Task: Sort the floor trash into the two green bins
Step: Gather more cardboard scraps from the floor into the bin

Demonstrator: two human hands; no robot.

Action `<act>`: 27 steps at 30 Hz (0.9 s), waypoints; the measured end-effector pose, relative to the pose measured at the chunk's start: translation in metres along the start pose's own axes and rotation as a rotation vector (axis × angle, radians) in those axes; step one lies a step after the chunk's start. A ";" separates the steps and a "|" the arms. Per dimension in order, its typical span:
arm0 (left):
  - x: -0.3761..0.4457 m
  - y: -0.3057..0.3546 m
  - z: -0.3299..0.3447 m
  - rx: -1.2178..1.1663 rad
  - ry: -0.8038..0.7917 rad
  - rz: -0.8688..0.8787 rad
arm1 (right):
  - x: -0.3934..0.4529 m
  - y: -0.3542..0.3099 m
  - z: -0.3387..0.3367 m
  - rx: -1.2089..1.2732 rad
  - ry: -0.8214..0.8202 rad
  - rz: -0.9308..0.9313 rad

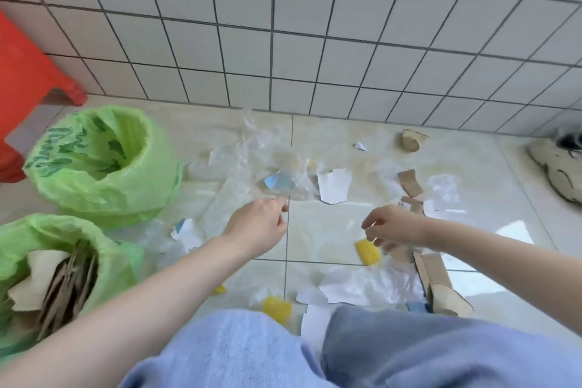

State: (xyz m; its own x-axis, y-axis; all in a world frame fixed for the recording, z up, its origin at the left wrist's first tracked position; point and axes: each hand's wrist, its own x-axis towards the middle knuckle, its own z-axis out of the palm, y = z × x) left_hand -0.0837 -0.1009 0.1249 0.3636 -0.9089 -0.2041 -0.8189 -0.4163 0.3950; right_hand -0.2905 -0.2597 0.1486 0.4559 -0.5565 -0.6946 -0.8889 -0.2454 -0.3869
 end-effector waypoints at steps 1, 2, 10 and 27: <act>0.007 0.008 0.007 0.024 -0.065 0.036 | 0.002 0.014 0.000 0.044 0.007 0.017; 0.013 0.014 0.013 0.055 -0.133 0.074 | 0.003 0.028 0.001 0.087 0.017 0.033; 0.067 0.055 0.049 0.268 -0.396 0.270 | 0.026 0.122 0.029 0.224 0.080 0.173; 0.136 0.174 0.143 0.317 -0.689 0.545 | 0.050 0.247 0.035 0.262 0.352 0.382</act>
State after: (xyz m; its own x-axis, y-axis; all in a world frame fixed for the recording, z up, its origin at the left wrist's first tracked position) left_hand -0.2401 -0.2932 0.0375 -0.3672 -0.7199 -0.5889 -0.9188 0.1820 0.3504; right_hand -0.4854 -0.3206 -0.0024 0.0229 -0.8085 -0.5880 -0.9263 0.2041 -0.3168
